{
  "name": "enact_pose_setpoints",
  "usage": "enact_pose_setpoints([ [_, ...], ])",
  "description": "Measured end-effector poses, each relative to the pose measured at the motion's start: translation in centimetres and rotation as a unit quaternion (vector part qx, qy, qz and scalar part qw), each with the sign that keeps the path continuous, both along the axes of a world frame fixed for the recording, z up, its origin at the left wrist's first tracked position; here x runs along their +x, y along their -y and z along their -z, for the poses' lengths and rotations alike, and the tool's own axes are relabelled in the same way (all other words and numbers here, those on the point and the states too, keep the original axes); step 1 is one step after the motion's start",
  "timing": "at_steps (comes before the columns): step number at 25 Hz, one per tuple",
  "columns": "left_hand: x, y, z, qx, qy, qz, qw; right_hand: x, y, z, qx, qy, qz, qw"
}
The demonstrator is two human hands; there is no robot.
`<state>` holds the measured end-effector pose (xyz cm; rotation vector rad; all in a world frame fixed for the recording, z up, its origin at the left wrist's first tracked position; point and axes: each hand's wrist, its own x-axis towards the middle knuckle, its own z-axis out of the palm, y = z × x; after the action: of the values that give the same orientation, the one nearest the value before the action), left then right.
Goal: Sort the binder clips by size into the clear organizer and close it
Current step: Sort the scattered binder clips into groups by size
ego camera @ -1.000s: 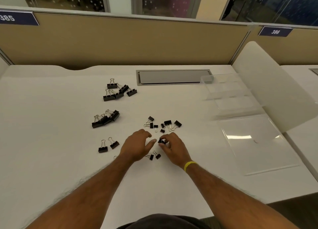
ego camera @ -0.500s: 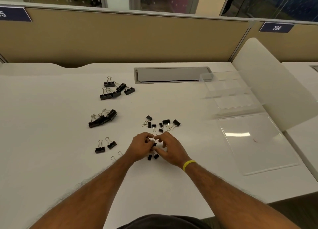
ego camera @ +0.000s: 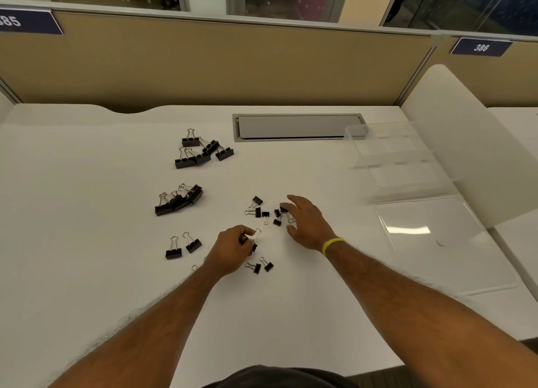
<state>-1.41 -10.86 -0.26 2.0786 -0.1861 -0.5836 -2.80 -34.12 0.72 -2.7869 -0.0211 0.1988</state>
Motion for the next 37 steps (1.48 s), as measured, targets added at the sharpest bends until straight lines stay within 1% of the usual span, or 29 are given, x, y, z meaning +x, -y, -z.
enact_pose_setpoints([
  [2,0.0,-0.1,0.0,0.004,0.005,0.004,1.000,0.4,0.1,0.5,-0.027,-0.044,-0.014,0.999],
  [5,0.0,-0.3,0.0,0.008,0.008,0.006,1.000,0.1,0.4,0.9,-0.005,-0.069,0.020,0.997],
  [8,0.0,-0.3,0.0,0.012,0.008,0.003,1.000,-0.9,0.7,0.9,0.018,-0.037,0.057,0.998],
  [12,-0.1,-0.2,0.1,0.016,0.007,0.007,1.000,-1.6,0.8,1.0,-0.007,0.006,0.092,0.996],
  [18,-0.3,-0.3,-0.3,0.022,0.011,0.017,1.000,-1.8,1.1,1.1,-0.003,0.019,0.105,0.994],
  [21,-0.2,-0.4,-0.6,0.025,0.014,0.017,0.999,-1.7,1.2,0.5,0.013,0.004,0.085,0.996],
  [25,-0.1,-0.3,-0.9,0.026,0.016,0.017,0.999,-1.7,0.9,0.0,-0.021,-0.044,0.019,0.999],
  [28,0.0,-0.3,-1.2,0.029,0.022,0.019,0.999,-1.9,0.6,0.1,-0.019,-0.039,0.022,0.999],
  [37,0.0,-0.7,-1.1,0.036,0.021,0.016,0.999,-2.5,0.2,0.2,0.031,-0.018,0.028,0.999],
])
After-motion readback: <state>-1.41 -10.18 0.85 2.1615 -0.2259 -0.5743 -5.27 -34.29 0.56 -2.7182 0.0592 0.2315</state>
